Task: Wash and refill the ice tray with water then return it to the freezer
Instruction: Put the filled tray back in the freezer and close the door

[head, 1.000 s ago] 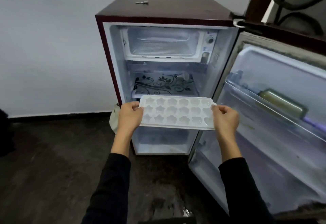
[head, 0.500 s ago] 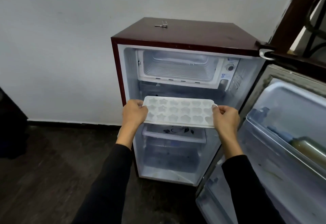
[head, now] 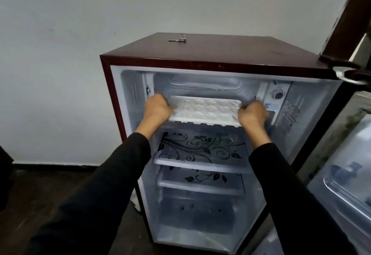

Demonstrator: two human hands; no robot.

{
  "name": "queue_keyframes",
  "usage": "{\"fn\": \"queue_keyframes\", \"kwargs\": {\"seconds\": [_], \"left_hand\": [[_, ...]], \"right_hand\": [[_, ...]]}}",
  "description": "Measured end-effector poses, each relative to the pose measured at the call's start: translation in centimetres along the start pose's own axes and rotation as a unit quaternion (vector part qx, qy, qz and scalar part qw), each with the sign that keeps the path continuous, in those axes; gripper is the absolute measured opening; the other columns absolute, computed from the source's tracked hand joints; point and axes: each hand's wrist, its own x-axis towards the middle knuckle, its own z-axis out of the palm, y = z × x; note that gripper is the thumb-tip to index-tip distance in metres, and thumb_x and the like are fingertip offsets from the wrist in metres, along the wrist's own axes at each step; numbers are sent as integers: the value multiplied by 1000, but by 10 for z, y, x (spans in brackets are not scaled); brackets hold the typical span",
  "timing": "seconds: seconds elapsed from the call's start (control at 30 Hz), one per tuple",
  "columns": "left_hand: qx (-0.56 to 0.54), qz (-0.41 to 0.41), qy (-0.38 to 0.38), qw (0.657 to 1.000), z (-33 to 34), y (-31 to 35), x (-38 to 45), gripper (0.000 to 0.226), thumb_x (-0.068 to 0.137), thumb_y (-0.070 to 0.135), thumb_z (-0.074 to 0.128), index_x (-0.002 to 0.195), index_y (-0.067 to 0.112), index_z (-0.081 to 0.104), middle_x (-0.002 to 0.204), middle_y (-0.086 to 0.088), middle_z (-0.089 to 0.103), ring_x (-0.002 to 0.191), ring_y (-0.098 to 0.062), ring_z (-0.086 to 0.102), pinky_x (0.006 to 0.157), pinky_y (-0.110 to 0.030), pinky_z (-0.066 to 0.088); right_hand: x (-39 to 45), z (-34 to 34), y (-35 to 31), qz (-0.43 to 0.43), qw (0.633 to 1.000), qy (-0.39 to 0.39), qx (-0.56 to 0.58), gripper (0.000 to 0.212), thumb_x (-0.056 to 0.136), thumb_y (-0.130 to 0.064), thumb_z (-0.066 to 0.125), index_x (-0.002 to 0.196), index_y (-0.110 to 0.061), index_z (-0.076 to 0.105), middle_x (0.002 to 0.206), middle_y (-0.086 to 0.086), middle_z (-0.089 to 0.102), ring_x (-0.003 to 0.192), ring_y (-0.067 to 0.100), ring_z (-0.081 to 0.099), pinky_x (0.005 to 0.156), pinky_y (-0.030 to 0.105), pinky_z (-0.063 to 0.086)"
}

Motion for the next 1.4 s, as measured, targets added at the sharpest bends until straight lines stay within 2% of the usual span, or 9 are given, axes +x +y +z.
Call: {"fn": "queue_keyframes", "kwargs": {"seconds": [0.17, 0.23, 0.3, 0.4, 0.57, 1.1, 1.2, 1.3, 1.4], "left_hand": [[28, 15, 0, 999, 18, 8, 51, 17, 86, 8, 50, 69, 7, 49, 93, -19, 62, 97, -36, 61, 71, -28, 40], [39, 27, 3, 999, 25, 9, 65, 10, 87, 10, 51, 81, 4, 57, 103, -20, 64, 102, -38, 60, 75, -31, 42], [49, 38, 8, 998, 34, 9, 80, 21, 91, 16, 52, 97, -2, 62, 111, -23, 64, 108, -40, 59, 84, -35, 46], [70, 37, 8, 997, 47, 11, 96, 35, 94, 28, 53, 110, -2, 60, 119, -22, 62, 113, -39, 57, 93, -38, 46], [85, 38, -1, 996, 61, 10, 116, 41, 98, 29, 49, 123, -3, 49, 132, -25, 50, 124, -39, 47, 102, -39, 39], [123, 34, -16, 992, 66, 5, 129, 48, 99, 37, 44, 127, -1, 48, 133, -24, 50, 126, -38, 47, 103, -42, 38], [139, 41, -1, 989, 55, 15, 112, 38, 97, 29, 40, 111, 0, 60, 121, -22, 61, 115, -39, 55, 94, -42, 45], [138, 60, -9, 989, 43, 26, 82, 27, 94, 18, 41, 88, 3, 63, 105, -20, 67, 103, -37, 61, 87, -39, 46], [103, 79, -20, 991, 33, 33, 43, 28, 95, 19, 43, 108, 2, 62, 112, -21, 64, 107, -37, 59, 90, -40, 46]], "right_hand": [[47, 27, -9, -13, 1000, -13, -22, 19, 98, -12, 47, 99, 2, 61, 116, 23, 63, 111, 39, 58, 74, 30, 38], [64, 36, -13, -19, 999, -14, -34, 22, 98, -12, 49, 105, 4, 63, 117, 23, 64, 112, 39, 58, 74, 29, 37], [79, 44, -16, -19, 999, -11, -47, 26, 99, -13, 49, 112, 5, 62, 121, 23, 63, 115, 38, 58, 81, 31, 43], [96, 54, -18, -18, 997, -2, -71, 27, 97, -15, 51, 115, 3, 63, 124, 23, 62, 118, 38, 56, 90, 35, 46], [117, 74, -13, -30, 996, -7, -88, 29, 96, -14, 52, 115, 4, 63, 123, 24, 62, 118, 37, 57, 92, 34, 46], [131, 92, -13, -41, 991, -28, -120, 33, 98, -14, 44, 117, 5, 63, 128, 22, 60, 122, 37, 54, 98, 36, 43], [118, 80, -17, -77, 989, -21, -122, 33, 96, -14, 44, 119, 1, 63, 130, 21, 59, 124, 38, 51, 102, 37, 38], [92, 60, -21, -97, 988, -43, -111, 28, 96, -11, 44, 109, 3, 65, 121, 23, 62, 117, 39, 54, 92, 35, 40], [62, 41, -22, -99, 989, -74, -82, 31, 99, -13, 39, 104, 7, 63, 113, 27, 62, 108, 40, 56, 82, 35, 43]]}}
